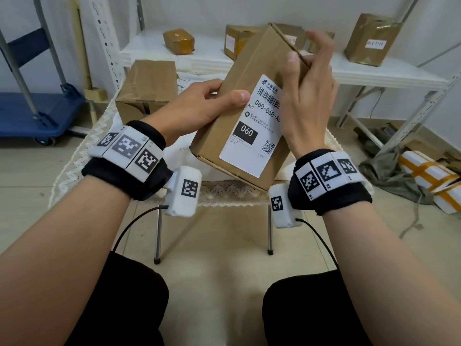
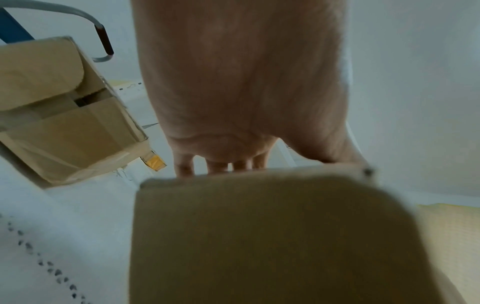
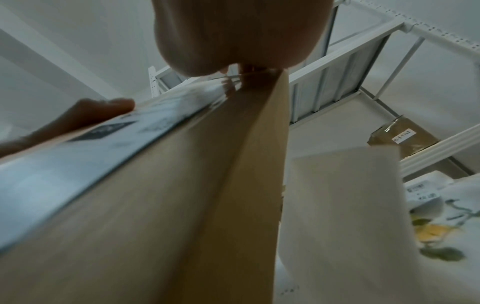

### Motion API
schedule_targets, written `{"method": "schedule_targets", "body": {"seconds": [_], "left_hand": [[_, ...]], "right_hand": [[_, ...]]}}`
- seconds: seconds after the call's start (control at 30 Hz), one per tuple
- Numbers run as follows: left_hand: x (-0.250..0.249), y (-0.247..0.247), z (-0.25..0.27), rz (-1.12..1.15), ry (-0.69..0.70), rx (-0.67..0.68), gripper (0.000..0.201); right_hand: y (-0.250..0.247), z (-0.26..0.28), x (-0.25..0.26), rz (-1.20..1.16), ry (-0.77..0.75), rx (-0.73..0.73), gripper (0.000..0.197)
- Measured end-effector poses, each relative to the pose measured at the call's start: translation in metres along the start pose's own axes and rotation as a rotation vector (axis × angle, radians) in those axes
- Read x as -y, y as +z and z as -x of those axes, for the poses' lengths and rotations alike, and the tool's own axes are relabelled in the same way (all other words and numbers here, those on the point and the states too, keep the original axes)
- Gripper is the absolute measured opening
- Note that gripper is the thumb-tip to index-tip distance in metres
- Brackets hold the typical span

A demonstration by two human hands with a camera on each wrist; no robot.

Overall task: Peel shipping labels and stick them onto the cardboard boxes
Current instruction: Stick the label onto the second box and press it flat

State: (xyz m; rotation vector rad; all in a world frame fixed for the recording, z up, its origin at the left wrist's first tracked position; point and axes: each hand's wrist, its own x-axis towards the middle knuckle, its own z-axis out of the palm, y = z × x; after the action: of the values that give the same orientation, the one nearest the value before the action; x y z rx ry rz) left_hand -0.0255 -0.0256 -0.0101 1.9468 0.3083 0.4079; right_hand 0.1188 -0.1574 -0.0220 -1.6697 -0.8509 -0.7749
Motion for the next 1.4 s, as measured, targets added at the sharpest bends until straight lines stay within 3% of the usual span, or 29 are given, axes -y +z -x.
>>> {"method": "schedule_targets", "body": {"seconds": [0.07,0.23,0.47,0.6,0.73,0.8,1.07,1.4], "left_hand": [[0.002,-0.002,0.001,0.000,0.011,0.003,0.064],[0.001,-0.005,0.004,0.009,0.049,0.042,0.062],[0.002,-0.005,0.001,-0.002,0.057,0.046,0.056],[0.005,-0.005,-0.002,0.025,0.018,0.016,0.065],[0.005,-0.006,-0.002,0.037,-0.055,-0.023,0.055],[0.006,-0.005,-0.002,0.037,-0.088,-0.037,0.045],[0.010,-0.004,-0.003,0.093,-0.196,-0.146,0.038],[0.016,-0.011,-0.007,0.131,-0.271,-0.172,0.041]], "right_hand": [[0.001,0.005,0.002,0.073,-0.042,0.022,0.045],[0.001,-0.001,-0.002,0.096,-0.078,-0.079,0.038],[-0.004,-0.012,-0.011,0.071,-0.065,-0.174,0.033],[-0.002,-0.010,-0.009,0.058,-0.021,-0.184,0.037],[0.004,0.002,-0.002,0.147,-0.122,-0.062,0.046],[0.009,0.010,0.000,0.188,-0.117,0.028,0.051],[0.022,0.033,0.005,0.193,-0.121,0.270,0.061],[0.025,0.052,0.005,0.186,-0.133,0.391,0.060]]}}
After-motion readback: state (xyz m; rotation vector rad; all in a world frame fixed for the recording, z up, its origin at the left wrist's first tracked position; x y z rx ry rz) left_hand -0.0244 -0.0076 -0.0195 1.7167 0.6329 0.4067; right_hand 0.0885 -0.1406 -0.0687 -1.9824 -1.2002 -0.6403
